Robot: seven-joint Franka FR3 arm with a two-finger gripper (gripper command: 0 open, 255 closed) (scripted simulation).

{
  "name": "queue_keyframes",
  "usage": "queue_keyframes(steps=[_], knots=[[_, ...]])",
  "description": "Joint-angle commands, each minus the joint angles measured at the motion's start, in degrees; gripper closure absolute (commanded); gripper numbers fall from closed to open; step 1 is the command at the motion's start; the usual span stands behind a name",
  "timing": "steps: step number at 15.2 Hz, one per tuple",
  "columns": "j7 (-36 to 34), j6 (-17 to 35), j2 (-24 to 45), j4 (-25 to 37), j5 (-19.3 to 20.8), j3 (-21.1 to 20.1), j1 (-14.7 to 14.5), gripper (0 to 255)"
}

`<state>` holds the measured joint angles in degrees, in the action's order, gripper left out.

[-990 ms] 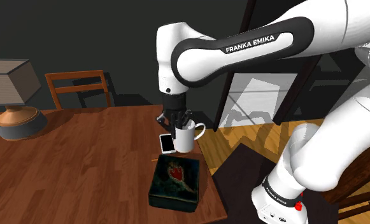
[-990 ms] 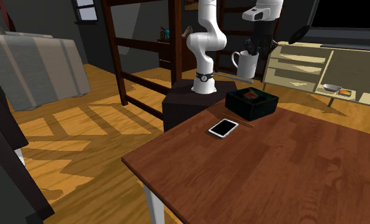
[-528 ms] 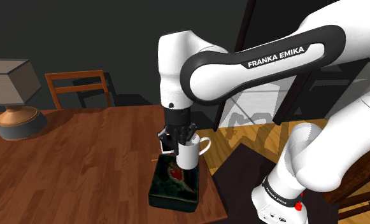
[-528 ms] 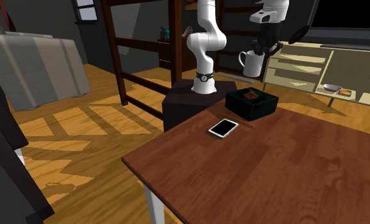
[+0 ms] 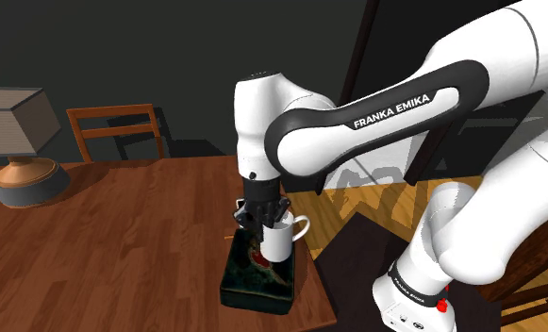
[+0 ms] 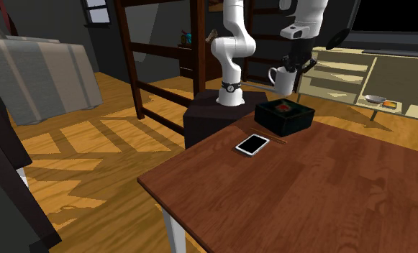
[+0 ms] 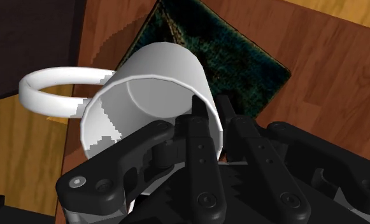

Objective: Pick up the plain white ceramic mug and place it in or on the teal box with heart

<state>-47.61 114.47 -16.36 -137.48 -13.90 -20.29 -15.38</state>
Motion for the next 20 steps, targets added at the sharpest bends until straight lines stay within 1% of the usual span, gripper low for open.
queue_keyframes(steps=[1, 7, 15, 16, 20], knots=[[0.1, 2.0, 0.8, -1.1, 0.0, -0.2, 0.0, 255], [0.2, 7.0, 3.4, -3.6, 0.0, -0.8, 0.0, 255], [0.2, 7.0, 3.4, -3.6, 0.0, -0.8, 0.0, 255], [0.2, 7.0, 3.4, -3.6, 0.0, -0.8, 0.0, 0], [0.2, 7.0, 3.4, -3.6, 0.0, -0.8, 0.0, 0]])
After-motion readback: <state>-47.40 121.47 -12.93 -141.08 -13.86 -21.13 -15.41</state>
